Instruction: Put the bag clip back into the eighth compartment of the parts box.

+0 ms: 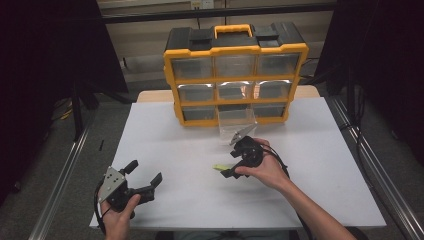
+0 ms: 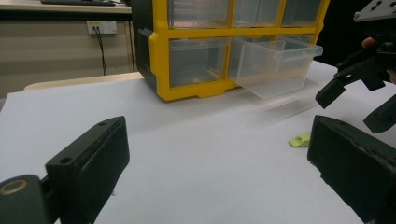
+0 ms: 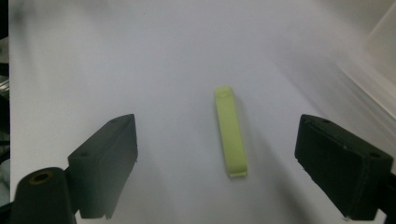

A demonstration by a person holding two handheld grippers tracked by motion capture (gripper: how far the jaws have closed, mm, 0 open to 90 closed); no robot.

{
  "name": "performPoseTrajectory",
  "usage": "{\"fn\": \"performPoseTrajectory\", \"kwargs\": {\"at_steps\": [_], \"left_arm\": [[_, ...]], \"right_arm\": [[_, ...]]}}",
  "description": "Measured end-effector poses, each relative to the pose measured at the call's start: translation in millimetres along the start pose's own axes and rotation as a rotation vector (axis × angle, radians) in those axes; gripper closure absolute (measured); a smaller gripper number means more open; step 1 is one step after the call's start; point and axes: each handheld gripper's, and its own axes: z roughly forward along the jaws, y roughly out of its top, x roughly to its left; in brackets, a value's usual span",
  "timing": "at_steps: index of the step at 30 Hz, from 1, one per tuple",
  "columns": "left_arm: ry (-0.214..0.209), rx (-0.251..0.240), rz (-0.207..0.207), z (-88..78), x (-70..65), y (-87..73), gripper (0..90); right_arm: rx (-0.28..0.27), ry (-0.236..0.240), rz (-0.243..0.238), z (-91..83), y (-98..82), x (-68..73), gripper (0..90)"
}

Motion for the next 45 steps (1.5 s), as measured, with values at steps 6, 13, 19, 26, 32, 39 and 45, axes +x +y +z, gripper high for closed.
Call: {"fn": "performPoseTrajectory", "kwargs": {"at_steps": [6,13,19,26,32,39,45], "left_arm": [[-0.004,-0.002,0.0,0.3,0.3,-0.2,5.7],[0.005,0.007,0.009,1.1,0.7,-0.6,5.8],[0.001,0.006,0.004,1.0,0.7,-0.7,5.8],[0.001,0.005,0.005,1.2,0.8,-0.8,5.7],[0.0,0.006,0.006,1.1,0.8,-0.6,5.8],[0.001,0.005,0.004,1.2,0.8,-0.7,5.7],[0.001,0.005,0.005,1.3,1.2,-0.9,5.7]], "right_arm": [[0.073,0.003,-0.015,6.7,10.4,-3.9,14.5],[0.143,0.02,-0.048,12.1,21.7,-4.6,20.8],[0.194,0.006,-0.078,15.8,28.8,-6.5,26.7],[0.265,-0.009,-0.073,20.5,32.9,-7.9,33.3],[0.305,-0.01,-0.088,24.1,35.8,-9.1,41.2],[0.338,-0.005,-0.101,26.9,36.0,-14.9,46.7],[0.345,-0.009,-0.088,30.8,34.6,-17.3,53.6]]}}
